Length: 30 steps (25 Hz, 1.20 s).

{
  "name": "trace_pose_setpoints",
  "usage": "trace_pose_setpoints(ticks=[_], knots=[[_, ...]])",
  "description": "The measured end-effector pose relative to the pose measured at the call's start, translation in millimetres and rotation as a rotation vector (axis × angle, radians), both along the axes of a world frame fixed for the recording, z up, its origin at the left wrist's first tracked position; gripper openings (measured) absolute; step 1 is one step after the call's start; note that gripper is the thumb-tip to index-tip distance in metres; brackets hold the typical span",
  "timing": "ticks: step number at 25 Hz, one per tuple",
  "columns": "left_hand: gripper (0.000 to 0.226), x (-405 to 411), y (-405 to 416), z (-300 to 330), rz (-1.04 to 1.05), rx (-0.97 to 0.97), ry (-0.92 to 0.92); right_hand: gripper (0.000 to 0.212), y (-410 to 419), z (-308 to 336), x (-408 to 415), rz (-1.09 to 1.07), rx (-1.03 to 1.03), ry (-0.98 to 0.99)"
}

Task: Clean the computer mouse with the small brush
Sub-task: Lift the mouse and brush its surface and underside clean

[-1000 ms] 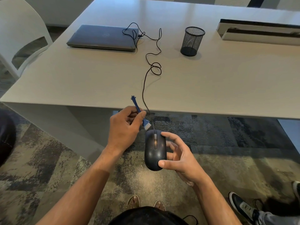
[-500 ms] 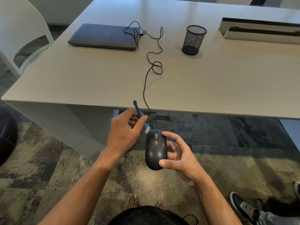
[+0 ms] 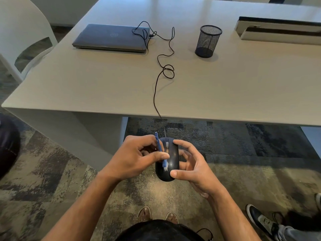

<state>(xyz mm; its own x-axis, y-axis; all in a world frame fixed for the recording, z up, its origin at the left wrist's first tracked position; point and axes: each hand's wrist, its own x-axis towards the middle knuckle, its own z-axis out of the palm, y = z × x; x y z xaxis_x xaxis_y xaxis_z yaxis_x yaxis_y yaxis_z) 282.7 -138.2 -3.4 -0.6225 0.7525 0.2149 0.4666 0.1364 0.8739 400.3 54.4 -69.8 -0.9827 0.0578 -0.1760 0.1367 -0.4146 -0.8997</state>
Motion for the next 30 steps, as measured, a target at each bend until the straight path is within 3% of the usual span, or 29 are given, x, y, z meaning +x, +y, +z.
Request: trace_pose_setpoints(ticks=[8, 15, 18, 20, 22, 25, 30], knots=[[0.026, -26.3, 22.1, -4.6, 0.078, -0.002, 0.152, 0.082, 3.5, -4.4, 1.0, 0.013, -0.009, 0.004], [0.019, -41.9, 37.1, -7.1, 0.186, -0.02, 0.452, 0.082, 2.3, -5.1, 0.4, 0.026, -0.013, 0.008], [0.019, -35.8, 32.3, -2.3, 0.231, 0.128, 0.221, 0.082, 4.8, -3.6, -0.3, 0.011, -0.012, 0.006], [0.024, -32.5, 23.6, 1.1, 0.124, 0.149, -0.055, 0.082, 6.0, -2.6, -0.9, 0.004, -0.021, 0.004], [0.025, -30.3, 15.6, 1.5, -0.04, 0.122, -0.198, 0.082, 7.1, -1.8, -1.2, 0.005, -0.027, 0.005], [0.024, -29.4, 15.1, -0.2, -0.125, 0.047, -0.148, 0.082, 6.6, -0.8, -2.2, 0.008, -0.016, 0.0], [0.034, -34.8, 27.3, -4.5, 0.033, 0.01, 0.028, 0.082, 8.0, -1.9, -2.1, -0.004, 0.004, 0.005]])
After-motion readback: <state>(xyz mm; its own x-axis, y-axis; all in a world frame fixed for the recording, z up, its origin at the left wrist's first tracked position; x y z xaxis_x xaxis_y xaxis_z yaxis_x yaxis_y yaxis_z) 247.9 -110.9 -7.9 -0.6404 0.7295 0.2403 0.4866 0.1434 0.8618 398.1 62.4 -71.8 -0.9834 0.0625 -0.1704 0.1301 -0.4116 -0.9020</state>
